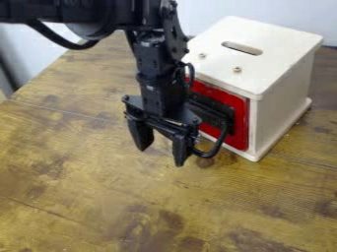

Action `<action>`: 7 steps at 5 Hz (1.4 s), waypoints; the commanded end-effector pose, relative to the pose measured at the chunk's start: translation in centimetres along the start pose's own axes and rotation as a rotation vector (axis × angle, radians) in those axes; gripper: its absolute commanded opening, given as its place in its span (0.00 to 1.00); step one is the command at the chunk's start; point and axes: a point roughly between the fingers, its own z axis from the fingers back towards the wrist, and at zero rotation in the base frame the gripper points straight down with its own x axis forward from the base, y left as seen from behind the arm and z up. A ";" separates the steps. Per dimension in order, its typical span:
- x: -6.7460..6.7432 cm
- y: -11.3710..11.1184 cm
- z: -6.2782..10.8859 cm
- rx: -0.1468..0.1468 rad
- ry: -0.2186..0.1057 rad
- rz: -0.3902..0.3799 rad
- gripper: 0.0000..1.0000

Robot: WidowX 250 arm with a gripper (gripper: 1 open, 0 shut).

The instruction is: Close the drawer

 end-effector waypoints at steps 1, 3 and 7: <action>0.3 0.1 0.8 0.007 -0.037 -0.004 1.00; 0.4 0.0 0.2 0.000 -0.029 -0.010 1.00; 0.3 -0.1 -0.2 -0.014 -0.011 -0.005 1.00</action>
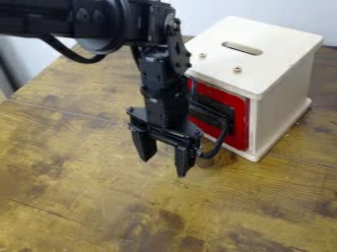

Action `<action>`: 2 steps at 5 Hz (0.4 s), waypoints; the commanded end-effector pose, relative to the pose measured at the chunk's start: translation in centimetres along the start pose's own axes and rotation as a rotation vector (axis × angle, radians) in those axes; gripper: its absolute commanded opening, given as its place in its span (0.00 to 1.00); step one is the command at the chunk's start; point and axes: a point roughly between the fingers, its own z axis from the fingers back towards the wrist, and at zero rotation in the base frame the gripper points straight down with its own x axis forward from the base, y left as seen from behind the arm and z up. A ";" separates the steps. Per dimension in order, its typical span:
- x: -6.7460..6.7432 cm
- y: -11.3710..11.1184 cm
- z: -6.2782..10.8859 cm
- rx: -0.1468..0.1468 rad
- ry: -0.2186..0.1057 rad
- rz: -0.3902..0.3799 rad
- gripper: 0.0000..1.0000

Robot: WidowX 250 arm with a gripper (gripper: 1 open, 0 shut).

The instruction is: Close the drawer

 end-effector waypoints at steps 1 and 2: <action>0.3 0.3 1.5 0.000 -0.040 0.011 1.00; 0.2 0.3 1.5 -0.003 -0.036 0.013 1.00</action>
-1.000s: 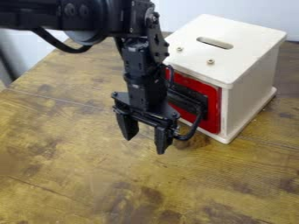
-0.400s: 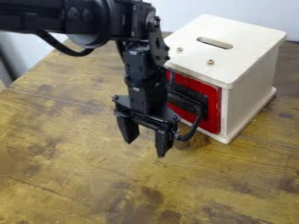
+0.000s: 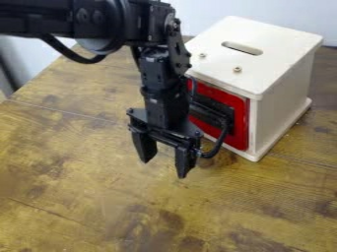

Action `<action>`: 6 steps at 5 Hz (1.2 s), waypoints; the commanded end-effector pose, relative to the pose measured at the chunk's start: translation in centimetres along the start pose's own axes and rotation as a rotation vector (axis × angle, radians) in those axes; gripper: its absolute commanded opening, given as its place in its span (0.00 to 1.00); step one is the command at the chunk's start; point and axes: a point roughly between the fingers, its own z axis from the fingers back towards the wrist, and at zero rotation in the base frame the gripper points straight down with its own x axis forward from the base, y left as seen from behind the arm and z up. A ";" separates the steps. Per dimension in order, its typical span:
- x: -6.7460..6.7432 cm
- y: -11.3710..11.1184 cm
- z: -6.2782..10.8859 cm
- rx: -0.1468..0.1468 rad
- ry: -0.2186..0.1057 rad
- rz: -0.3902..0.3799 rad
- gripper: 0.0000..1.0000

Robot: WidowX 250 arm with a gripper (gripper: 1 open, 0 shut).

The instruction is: Close the drawer

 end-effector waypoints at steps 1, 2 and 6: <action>0.2 0.4 1.6 0.001 -0.042 0.012 1.00; 0.0 0.5 1.8 -0.003 -0.041 0.016 1.00; -0.7 0.7 2.5 -0.016 -0.034 0.028 1.00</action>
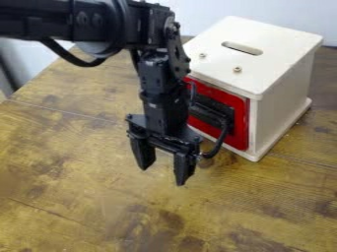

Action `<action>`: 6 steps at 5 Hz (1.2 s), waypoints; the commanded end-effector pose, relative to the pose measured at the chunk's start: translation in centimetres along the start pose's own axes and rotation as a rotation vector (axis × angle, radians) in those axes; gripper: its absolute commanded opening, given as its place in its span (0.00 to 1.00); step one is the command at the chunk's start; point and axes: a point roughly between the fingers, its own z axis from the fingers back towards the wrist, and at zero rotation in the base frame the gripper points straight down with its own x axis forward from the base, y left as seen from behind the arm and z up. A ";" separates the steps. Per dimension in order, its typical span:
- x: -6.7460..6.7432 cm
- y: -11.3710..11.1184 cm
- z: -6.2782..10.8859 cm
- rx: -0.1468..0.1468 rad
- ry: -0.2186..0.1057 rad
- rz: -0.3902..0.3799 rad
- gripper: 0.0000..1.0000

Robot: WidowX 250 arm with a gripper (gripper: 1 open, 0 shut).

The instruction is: Close the drawer

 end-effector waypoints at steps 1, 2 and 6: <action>-0.2 0.8 3.0 0.004 -0.078 0.023 1.00; -0.8 0.8 4.2 0.003 -0.079 0.024 1.00; 0.8 1.8 1.5 0.038 -0.003 0.054 1.00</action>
